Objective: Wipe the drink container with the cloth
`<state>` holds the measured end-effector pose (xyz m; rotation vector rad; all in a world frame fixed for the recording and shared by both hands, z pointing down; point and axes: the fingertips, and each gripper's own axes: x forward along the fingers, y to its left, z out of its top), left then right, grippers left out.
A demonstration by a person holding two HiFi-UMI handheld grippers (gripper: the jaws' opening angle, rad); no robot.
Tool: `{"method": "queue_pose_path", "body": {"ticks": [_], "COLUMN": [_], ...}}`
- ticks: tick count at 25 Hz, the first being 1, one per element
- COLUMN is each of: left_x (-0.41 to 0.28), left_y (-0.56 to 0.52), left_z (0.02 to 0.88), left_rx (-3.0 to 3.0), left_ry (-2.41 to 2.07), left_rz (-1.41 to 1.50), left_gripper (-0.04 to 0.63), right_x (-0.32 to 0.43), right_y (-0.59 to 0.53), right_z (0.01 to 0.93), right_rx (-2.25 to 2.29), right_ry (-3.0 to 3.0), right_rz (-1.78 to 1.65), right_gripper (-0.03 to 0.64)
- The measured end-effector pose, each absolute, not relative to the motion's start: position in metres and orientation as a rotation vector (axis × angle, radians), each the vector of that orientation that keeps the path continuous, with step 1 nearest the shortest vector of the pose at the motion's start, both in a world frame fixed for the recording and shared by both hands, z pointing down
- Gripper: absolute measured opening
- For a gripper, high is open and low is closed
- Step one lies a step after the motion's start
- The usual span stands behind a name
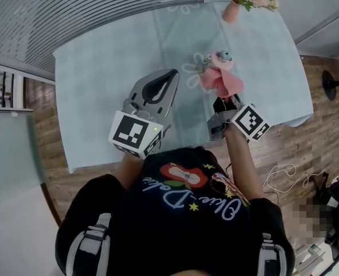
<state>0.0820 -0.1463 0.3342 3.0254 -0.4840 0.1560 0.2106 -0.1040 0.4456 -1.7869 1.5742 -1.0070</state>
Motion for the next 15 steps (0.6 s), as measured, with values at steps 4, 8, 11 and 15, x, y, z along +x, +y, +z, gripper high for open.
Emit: {"method": "queue_pose_path", "body": {"ticks": [4,8,11,15], "left_x": [0.081,0.079,0.076,0.076], "left_y": [-0.144,-0.140,-0.138,-0.141], "left_z": [0.333,0.332,0.331,0.333], "left_rx": [3.026,3.030,3.029,3.017], "left_ry": [-0.487,-0.489,-0.492,-0.505], "left_rz": [0.151,0.149,0.146,0.144], "left_gripper": [0.003,0.003,0.003,0.003], "right_x": [0.210,0.208,0.208,0.212], "right_y": [-0.102,-0.099,-0.098,-0.100], "right_z": [0.456,0.470,0.479,0.493], "right_rx": [-1.798,-1.818,-1.846,-1.884], "right_ry": [1.572,1.561,1.582,1.616], "right_rz": [-1.043,-1.087,-1.114,-1.168], "right_gripper": [0.012,0.012,0.012,0.012]}}
